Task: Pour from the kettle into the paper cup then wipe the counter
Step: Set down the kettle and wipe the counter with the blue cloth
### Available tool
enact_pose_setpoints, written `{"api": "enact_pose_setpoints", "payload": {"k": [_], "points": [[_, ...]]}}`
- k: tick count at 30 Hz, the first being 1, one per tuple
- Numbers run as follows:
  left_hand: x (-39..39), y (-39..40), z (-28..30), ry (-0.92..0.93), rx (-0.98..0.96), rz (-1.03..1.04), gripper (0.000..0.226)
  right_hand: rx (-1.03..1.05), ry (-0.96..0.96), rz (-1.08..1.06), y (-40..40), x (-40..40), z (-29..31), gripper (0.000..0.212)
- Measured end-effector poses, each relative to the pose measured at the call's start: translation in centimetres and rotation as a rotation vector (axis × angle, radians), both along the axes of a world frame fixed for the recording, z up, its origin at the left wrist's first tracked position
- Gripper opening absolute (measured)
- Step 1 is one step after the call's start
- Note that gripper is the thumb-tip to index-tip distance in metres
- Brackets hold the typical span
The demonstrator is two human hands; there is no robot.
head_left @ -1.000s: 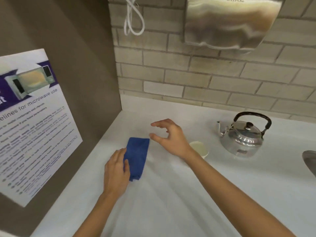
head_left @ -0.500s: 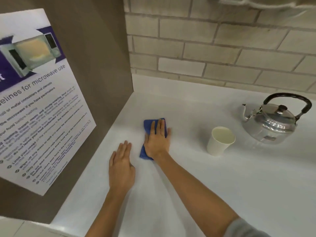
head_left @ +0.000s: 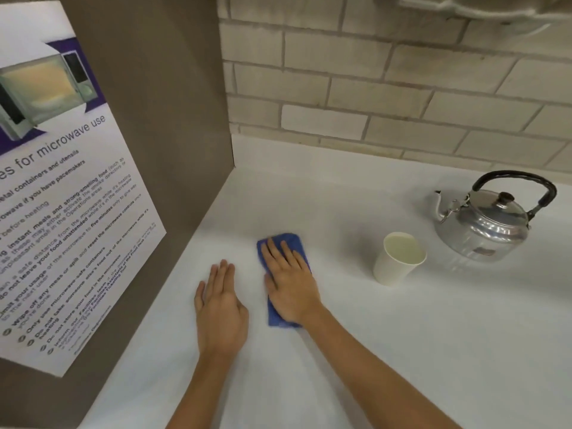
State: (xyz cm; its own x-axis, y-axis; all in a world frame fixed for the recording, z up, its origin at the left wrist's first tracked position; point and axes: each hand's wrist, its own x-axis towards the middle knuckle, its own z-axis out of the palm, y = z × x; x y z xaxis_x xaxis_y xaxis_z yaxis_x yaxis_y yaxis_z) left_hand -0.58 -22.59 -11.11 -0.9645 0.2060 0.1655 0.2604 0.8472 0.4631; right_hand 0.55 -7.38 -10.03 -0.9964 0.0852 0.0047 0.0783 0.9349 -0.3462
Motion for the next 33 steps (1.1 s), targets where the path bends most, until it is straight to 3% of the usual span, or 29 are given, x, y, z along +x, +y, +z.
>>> {"api": "enact_pose_setpoints", "payload": {"k": [4, 7, 10, 14, 18, 21, 25, 28, 31, 33], "points": [[0.1, -0.5, -0.2, -0.001, 0.004, -0.031, 0.066, 0.001, 0.054, -0.039, -2.2, 8.5, -1.3, 0.063], [0.1, -0.3, -0.3, 0.006, -0.003, -0.015, 0.065, 0.107, -0.011, -0.259, 1.3, 3.8, -0.2, 0.067], [-0.2, 0.0, -0.2, -0.002, 0.039, 0.024, 0.063, 0.012, -0.128, -0.412, 5.3, -4.0, 1.5, 0.064], [-0.3, 0.0, 0.1, -0.002, 0.077, 0.02, 0.06, 0.053, -0.08, -0.227, 2.7, -7.7, 1.5, 0.058], [-0.2, -0.6, 0.0, 0.007, 0.09, -0.009, 0.058, 0.049, 0.069, 0.1, -2.6, 2.7, -1.2, 0.056], [-0.2, -0.7, 0.0, 0.01, 0.087, -0.012, 0.056, 0.099, 0.094, -0.091, 1.2, 5.9, -1.7, 0.057], [-0.1, -0.3, 0.1, 0.009, 0.062, 0.004, 0.057, 0.097, -0.059, -0.317, 5.0, -1.4, 0.8, 0.057], [0.0, -0.2, 0.0, 0.005, 0.06, 0.008, 0.059, 0.07, -0.028, -0.204, 1.3, -2.5, 0.2, 0.058], [0.2, -0.3, -0.1, 0.004, 0.041, -0.004, 0.059, 0.031, 0.026, -0.027, -0.9, 1.7, -1.2, 0.059], [0.3, -0.3, 0.0, 0.005, 0.026, -0.01, 0.06, 0.005, 0.058, -0.048, 0.7, 2.0, -1.0, 0.057]]}}
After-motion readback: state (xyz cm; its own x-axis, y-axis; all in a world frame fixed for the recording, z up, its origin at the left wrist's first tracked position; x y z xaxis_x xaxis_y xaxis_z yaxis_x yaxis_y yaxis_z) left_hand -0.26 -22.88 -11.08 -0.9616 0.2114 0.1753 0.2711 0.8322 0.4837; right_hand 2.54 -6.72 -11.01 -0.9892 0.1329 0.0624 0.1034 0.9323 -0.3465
